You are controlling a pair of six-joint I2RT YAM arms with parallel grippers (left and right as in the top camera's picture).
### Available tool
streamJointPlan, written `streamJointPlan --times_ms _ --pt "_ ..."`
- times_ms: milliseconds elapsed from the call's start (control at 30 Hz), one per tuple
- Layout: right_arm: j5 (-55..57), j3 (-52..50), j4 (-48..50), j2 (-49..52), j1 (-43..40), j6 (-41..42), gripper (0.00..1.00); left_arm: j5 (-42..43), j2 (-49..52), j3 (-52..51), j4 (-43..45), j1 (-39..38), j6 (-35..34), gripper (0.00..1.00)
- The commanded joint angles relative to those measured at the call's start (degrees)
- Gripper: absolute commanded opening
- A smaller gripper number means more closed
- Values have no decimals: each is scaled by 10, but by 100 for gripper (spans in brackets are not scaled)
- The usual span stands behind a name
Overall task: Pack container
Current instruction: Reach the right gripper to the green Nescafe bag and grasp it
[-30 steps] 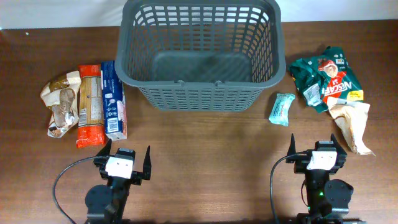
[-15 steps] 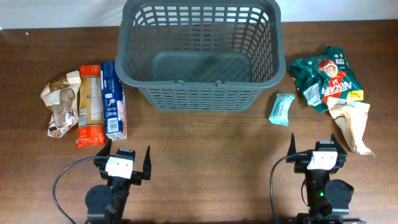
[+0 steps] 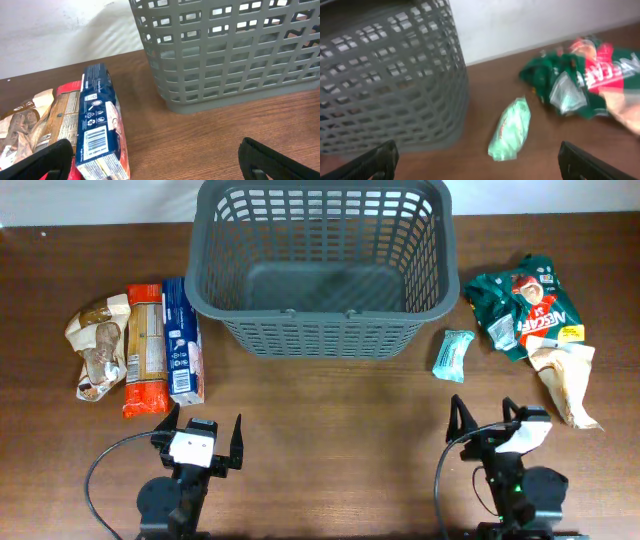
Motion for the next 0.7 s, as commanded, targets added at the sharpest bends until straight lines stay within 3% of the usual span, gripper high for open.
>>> streamJointPlan --times_ms 0,167,433,667 --pt "57 100 -29 76 -4 18 99 6 -6 -6 3 -3 -5 99" --pt "86 303 -94 311 -24 -36 99 6 -6 -6 3 -3 -5 99" --pt "-9 723 -302 659 -94 -67 99 6 -6 -6 3 -3 -5 99" --pt "-6 897 -337 864 -132 -109 99 6 -6 -6 3 -3 -5 99"
